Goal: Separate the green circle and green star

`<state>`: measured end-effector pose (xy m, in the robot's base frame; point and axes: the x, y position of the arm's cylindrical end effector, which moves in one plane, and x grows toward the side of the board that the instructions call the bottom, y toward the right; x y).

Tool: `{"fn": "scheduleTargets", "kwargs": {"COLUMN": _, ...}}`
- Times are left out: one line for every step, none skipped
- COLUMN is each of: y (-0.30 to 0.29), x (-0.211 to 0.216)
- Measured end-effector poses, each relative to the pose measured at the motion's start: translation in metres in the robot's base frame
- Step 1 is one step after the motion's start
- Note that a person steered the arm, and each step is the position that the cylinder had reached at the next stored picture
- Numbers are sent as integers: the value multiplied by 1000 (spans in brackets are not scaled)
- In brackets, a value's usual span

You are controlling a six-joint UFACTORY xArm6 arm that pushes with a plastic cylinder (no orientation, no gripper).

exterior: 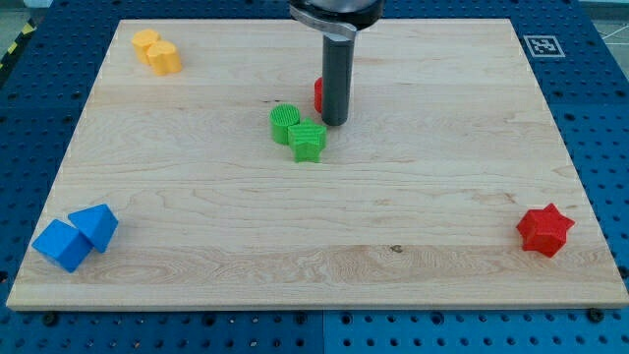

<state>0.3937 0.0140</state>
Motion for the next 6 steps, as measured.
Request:
{"fn": "scheduleTargets", "kwargs": {"y": -11, "x": -17}}
{"fn": "scheduleTargets", "kwargs": {"y": -15, "x": -39}}
{"fn": "scheduleTargets", "kwargs": {"y": -16, "x": -61}}
{"fn": "scheduleTargets", "kwargs": {"y": -23, "x": -63}}
{"fn": "scheduleTargets", "kwargs": {"y": -35, "x": 10}}
{"fn": "scheduleTargets", "kwargs": {"y": 0, "x": 11}}
